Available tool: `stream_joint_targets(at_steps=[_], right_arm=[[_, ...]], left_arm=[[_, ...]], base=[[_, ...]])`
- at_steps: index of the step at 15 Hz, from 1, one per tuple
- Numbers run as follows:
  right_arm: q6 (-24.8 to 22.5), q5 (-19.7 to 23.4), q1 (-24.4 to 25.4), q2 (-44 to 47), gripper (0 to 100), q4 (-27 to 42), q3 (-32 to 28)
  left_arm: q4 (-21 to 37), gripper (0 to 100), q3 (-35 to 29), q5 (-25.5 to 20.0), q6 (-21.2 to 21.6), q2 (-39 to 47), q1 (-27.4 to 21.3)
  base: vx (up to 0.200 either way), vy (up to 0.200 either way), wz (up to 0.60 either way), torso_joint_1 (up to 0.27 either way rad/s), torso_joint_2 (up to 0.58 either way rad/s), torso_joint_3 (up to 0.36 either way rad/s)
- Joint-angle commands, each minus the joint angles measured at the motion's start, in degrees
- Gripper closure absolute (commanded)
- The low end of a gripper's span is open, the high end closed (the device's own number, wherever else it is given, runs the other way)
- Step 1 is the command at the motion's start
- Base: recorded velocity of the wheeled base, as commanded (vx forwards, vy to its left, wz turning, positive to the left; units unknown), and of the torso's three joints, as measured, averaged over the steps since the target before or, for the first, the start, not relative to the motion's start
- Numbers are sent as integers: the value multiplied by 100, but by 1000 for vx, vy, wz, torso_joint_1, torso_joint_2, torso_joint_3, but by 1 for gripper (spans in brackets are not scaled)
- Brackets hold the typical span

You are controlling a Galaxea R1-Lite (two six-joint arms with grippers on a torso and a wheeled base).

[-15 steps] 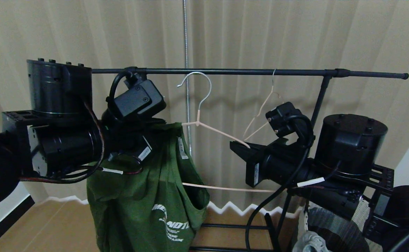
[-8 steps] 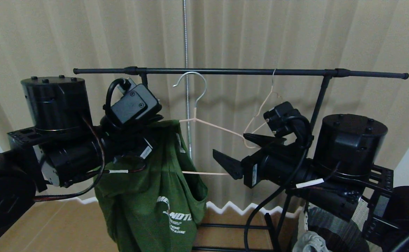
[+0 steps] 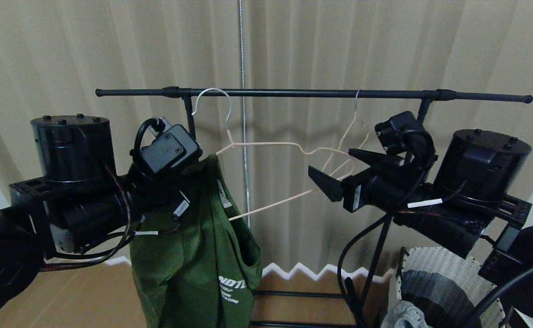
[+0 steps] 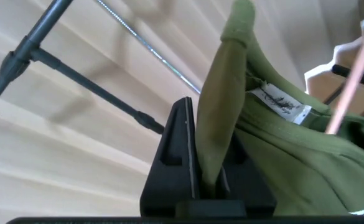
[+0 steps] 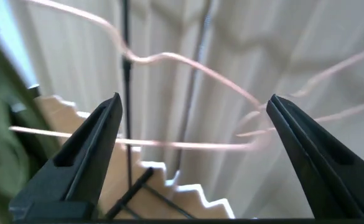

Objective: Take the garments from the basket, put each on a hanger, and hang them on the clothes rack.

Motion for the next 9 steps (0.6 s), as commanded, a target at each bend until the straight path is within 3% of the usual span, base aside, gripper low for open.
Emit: stream_joint_targets(at_steps=[1, 4, 8, 9], right_arm=[[-13, 2, -213, 2, 0, -17, -20], [-13, 11, -468, -85, 0, -8, 33], [-4, 29, -450, -112, 0, -8, 375], [-13, 46, -318, -94, 0, -8, 481]], left_arm=[[30, 100, 27, 11, 5, -11, 0], [30, 100, 18, 310, -30, 24, 0], [21, 100, -79, 345, -74, 15, 79], [21, 100, -149, 310, -372, 6, 52]], base=[[0, 0, 0, 0, 0, 0], [0, 0, 0, 0, 0, 0], [0, 0, 0, 0, 0, 0], [0, 0, 0, 0, 0, 0]])
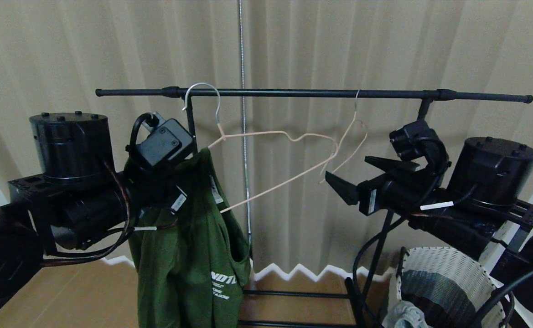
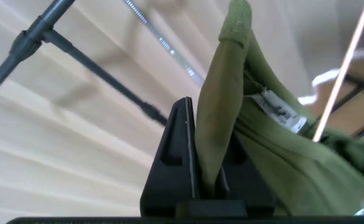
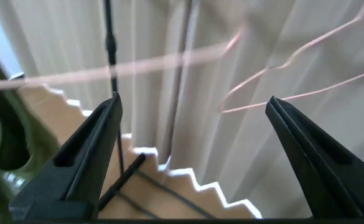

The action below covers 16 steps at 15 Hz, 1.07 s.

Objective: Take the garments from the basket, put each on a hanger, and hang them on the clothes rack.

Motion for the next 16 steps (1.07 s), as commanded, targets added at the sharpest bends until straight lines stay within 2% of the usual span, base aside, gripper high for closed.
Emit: stream_joint_targets(at_steps=[1, 4, 6, 9, 12, 16], right_arm=[[13, 14, 275, 33, 0, 2, 153], [40, 66, 846, 236, 0, -7, 294], [110, 58, 1110, 455, 0, -16, 224], [136, 58, 1338, 728, 0, -130, 153], [127, 49, 1382, 1141, 0, -429, 144], [127, 31, 1391, 1299, 0, -429, 144]], left_arm=[[-12, 100, -109, -51, -294, -16, -41], [-30, 100, -258, -77, -830, -25, -270], [-30, 100, -373, -271, -1208, -25, -410], [-30, 100, -364, -420, -1270, -34, -437], [-30, 100, -364, -429, -1322, -51, -560], [-38, 100, -355, -447, -1331, -78, -630]], base=[[0, 0, 0, 0, 0, 0], [0, 0, 0, 0, 0, 0], [0, 0, 0, 0, 0, 0], [0, 0, 0, 0, 0, 0], [0, 0, 0, 0, 0, 0], [0, 0, 0, 0, 0, 0]])
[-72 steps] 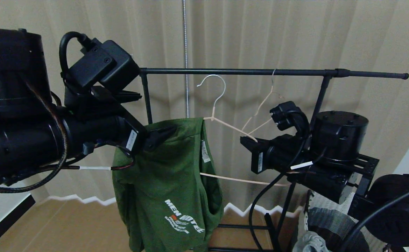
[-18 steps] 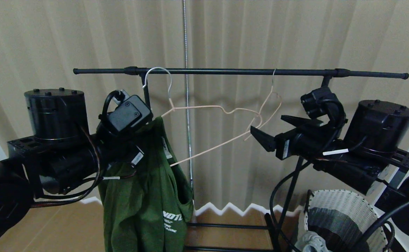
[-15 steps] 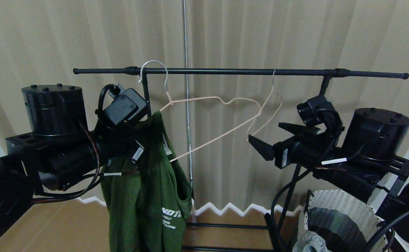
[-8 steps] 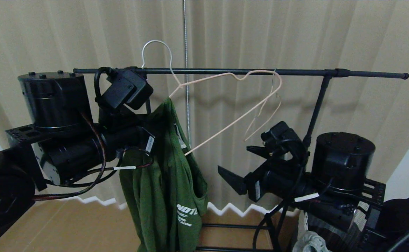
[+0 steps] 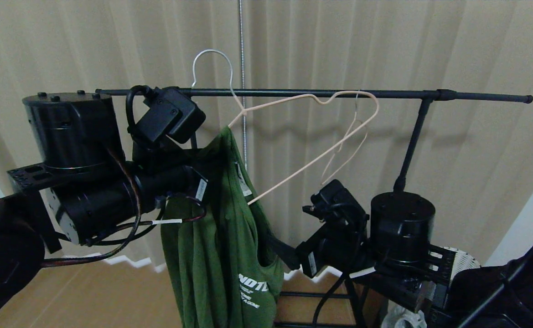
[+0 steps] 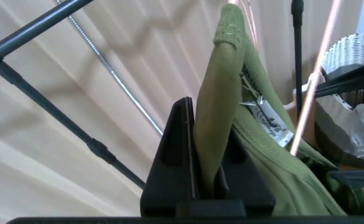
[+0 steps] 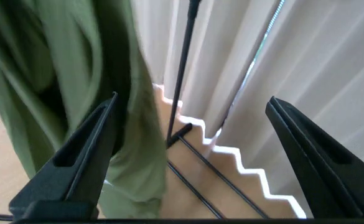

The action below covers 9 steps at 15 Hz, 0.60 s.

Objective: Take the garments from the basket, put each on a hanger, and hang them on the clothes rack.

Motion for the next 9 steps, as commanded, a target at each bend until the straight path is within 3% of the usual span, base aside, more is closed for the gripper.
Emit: stream_joint_targets(at_steps=[1, 5, 9], right_arm=[[-4, -39, -1, 202, 0, -2, 3], [-13, -118, -89, 422, 0, 50, 214], [-57, -206, -757, 246, 0, 68, 548]], left_arm=[[0, 100, 5, 4, 8, -12, -14], [17, 100, 5, 4, -10, -144, -93], [334, 100, 84, 13, 52, -381, -67]], base=[[0, 0, 0, 0, 0, 0], [0, 0, 0, 0, 0, 0], [0, 0, 0, 0, 0, 0]])
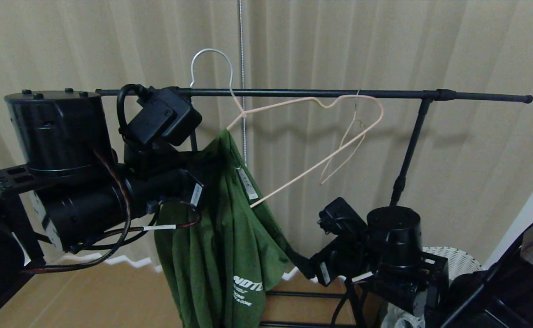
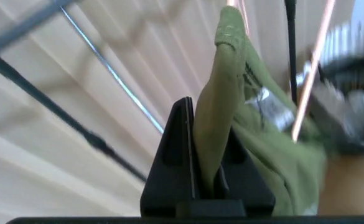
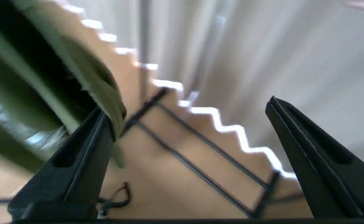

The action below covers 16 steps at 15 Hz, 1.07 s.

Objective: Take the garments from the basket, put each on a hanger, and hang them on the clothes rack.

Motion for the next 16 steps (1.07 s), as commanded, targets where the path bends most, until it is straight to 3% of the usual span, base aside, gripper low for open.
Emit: stream_joint_targets(at_steps=[1, 3, 7, 11, 16], right_arm=[[-33, -27, -571, -238, 0, 13, 113], [-147, -19, -1134, -423, 0, 31, 60], [-200, -10, -1793, -467, 0, 22, -256], [-200, 43, -1969, -467, 0, 4, -625], [-200, 52, -1942, -695, 0, -4, -660]], left_arm=[[516, 100, -6, -3, 34, -321, 12], [1360, 100, -32, -3, 289, -602, 12], [2186, 100, 55, -170, 799, -830, 3], [2854, 100, 99, -196, 1150, -839, 3], [3214, 100, 187, -152, 1308, -795, 188]], base=[[0, 0, 0, 0, 0, 0], [0, 0, 0, 0, 0, 0], [0, 0, 0, 0, 0, 0], [0, 0, 0, 0, 0, 0], [0, 0, 0, 0, 0, 0]])
